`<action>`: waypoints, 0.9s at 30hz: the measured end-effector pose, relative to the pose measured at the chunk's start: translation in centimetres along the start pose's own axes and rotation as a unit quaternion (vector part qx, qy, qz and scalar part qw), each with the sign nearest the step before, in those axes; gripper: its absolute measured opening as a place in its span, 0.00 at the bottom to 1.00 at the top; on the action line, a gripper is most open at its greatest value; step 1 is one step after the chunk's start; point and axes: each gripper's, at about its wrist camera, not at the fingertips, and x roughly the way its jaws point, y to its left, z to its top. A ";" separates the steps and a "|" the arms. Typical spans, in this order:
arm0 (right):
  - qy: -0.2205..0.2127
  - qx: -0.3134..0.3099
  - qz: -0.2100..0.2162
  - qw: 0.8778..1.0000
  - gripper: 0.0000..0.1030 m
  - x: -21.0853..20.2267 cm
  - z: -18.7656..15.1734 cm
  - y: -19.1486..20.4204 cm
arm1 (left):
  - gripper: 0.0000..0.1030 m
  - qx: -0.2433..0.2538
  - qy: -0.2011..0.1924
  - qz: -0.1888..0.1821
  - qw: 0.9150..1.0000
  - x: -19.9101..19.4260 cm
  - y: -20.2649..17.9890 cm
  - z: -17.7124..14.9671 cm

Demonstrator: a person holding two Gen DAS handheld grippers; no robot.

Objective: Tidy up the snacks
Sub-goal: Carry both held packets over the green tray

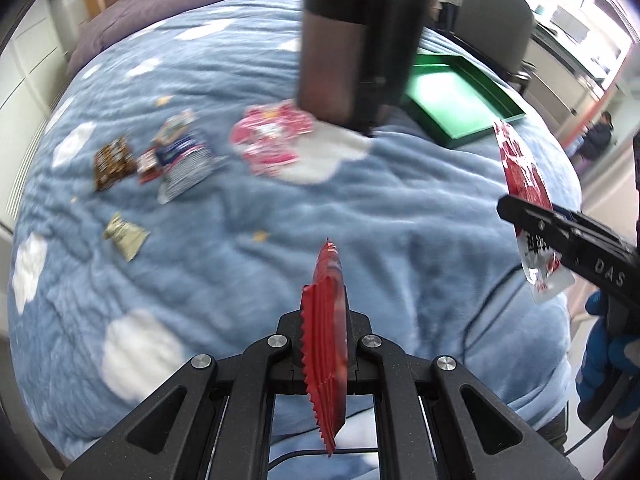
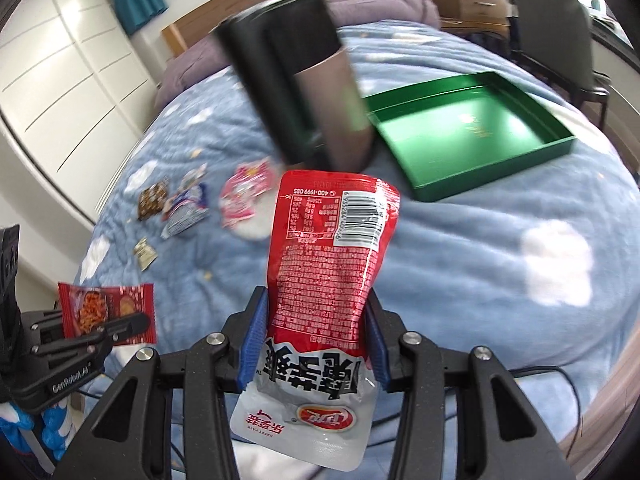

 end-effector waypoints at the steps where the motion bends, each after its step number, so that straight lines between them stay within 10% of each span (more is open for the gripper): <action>1: -0.006 0.006 -0.005 1.000 0.42 -0.5 0.2 -0.9 | 0.05 0.008 0.000 -0.003 1.000 0.0 -1.0 0.3; 27: -0.084 0.057 -0.084 0.991 0.42 -1.6 11.8 -16.5 | 0.05 0.130 -0.041 -0.031 0.990 3.6 -18.4 15.5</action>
